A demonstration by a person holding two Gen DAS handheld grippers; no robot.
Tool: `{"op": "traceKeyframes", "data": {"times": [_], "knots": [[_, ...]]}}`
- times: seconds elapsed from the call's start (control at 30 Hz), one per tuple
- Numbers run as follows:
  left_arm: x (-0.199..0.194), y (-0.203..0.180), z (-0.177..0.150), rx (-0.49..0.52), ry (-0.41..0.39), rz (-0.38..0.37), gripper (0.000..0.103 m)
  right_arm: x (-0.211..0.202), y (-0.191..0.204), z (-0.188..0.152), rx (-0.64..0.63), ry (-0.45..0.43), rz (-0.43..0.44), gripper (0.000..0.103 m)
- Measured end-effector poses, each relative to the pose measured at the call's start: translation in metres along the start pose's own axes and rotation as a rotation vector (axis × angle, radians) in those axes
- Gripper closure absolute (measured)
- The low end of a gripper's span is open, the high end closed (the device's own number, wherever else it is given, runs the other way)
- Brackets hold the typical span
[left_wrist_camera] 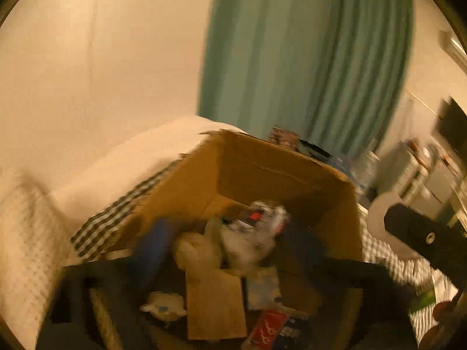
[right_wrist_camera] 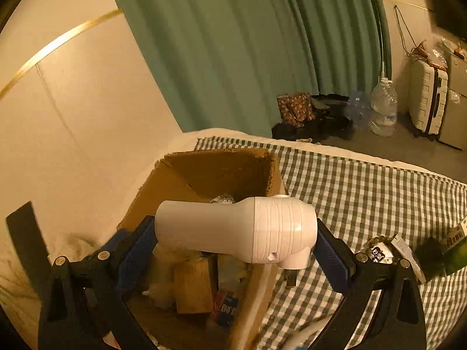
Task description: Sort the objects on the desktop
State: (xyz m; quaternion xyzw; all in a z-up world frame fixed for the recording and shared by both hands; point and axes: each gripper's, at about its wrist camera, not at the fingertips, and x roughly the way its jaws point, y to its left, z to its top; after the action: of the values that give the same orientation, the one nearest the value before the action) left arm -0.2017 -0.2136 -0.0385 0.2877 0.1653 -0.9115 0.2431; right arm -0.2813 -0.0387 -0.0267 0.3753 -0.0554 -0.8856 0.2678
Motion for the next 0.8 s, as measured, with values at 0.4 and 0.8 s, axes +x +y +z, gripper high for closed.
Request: {"op": "traceKeyframes", "data": {"times": [0.4,0.8], "knots": [[-0.007,0.005,0.003,-0.022,-0.021,0.065,0.004,-0.012,0.005,0.009,0.005,-0.019,-0.077,0.000],[-0.017,-0.030,-0.003,0.062,-0.015,-0.036,0.002,-0.028,-0.069,-0.033,0.040,0.005,-0.292,0.000]]}}
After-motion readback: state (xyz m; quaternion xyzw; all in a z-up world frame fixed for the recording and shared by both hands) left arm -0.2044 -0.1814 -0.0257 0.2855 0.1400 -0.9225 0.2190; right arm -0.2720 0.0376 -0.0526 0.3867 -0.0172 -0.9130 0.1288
